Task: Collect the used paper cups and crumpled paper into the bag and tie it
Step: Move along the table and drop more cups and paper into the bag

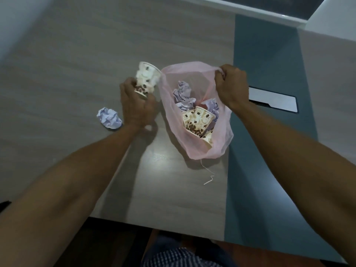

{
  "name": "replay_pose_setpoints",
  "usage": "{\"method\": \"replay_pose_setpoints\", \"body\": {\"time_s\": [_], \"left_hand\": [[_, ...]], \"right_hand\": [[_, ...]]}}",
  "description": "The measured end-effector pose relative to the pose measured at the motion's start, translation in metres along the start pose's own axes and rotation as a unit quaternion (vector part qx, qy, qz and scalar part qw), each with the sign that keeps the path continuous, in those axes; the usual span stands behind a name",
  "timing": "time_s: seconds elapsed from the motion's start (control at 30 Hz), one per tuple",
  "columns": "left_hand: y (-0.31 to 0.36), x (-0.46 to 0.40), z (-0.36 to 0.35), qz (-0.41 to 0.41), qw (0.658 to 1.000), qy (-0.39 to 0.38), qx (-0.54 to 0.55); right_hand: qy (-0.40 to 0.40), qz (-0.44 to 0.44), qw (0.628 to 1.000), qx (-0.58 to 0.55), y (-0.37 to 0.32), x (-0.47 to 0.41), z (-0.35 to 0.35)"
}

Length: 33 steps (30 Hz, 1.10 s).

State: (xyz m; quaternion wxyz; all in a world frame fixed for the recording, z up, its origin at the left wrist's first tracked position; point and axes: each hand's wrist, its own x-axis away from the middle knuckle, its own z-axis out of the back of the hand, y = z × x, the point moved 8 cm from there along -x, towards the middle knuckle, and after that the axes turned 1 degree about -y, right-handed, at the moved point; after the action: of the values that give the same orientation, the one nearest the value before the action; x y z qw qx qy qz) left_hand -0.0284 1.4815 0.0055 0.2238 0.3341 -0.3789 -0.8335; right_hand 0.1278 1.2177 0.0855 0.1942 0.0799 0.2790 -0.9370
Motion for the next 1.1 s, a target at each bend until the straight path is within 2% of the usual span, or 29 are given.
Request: {"method": "replay_pose_setpoints", "body": {"time_s": [0.07, 0.13, 0.2, 0.3, 0.37, 0.47, 0.6, 0.73, 0.9, 0.97, 1.03, 1.1], "left_hand": [[0.040, 0.027, -0.011, -0.091, 0.992, -0.080, 0.044], [0.067, 0.048, -0.029, -0.167, 0.970, -0.172, 0.032], [0.080, 0.055, -0.048, -0.187, 0.958, -0.217, 0.009], [0.093, 0.044, -0.069, -0.150, 0.966, -0.212, 0.000], [0.093, 0.034, -0.092, -0.117, 0.962, -0.245, -0.018], [0.085, 0.032, -0.111, -0.116, 0.951, -0.276, -0.083], [0.060, 0.029, -0.073, -0.134, 0.959, -0.194, -0.156], [0.001, 0.024, -0.017, -0.060, 0.956, -0.142, -0.251], [-0.082, 0.021, 0.037, 0.099, 0.904, -0.184, -0.374], [-0.112, 0.025, 0.044, 0.166, 0.887, -0.210, -0.375], [-0.131, 0.032, 0.045, 0.221, 0.889, -0.233, -0.326], [-0.132, 0.036, 0.044, 0.218, 0.901, -0.228, -0.298]], "right_hand": [[0.004, -0.019, 1.000, 0.014, -0.001, -0.002, 0.007], [0.003, -0.031, 0.999, 0.026, -0.001, -0.004, 0.011], [0.003, -0.029, 0.999, 0.023, -0.003, -0.007, 0.014], [0.000, -0.023, 1.000, 0.008, -0.003, -0.007, 0.014], [0.003, -0.018, 1.000, 0.009, -0.002, -0.005, 0.015], [-0.001, -0.019, 1.000, 0.014, -0.001, -0.004, 0.015], [-0.013, -0.005, 1.000, 0.002, -0.006, -0.003, 0.008], [-0.021, 0.006, 1.000, 0.001, -0.015, -0.001, -0.004], [-0.030, 0.015, 0.999, 0.008, -0.021, 0.003, -0.018], [-0.032, 0.012, 0.999, 0.011, -0.021, 0.004, -0.021], [-0.035, 0.010, 0.999, 0.010, -0.019, 0.007, -0.022], [-0.037, 0.009, 0.999, 0.011, -0.018, 0.008, -0.021]]}}
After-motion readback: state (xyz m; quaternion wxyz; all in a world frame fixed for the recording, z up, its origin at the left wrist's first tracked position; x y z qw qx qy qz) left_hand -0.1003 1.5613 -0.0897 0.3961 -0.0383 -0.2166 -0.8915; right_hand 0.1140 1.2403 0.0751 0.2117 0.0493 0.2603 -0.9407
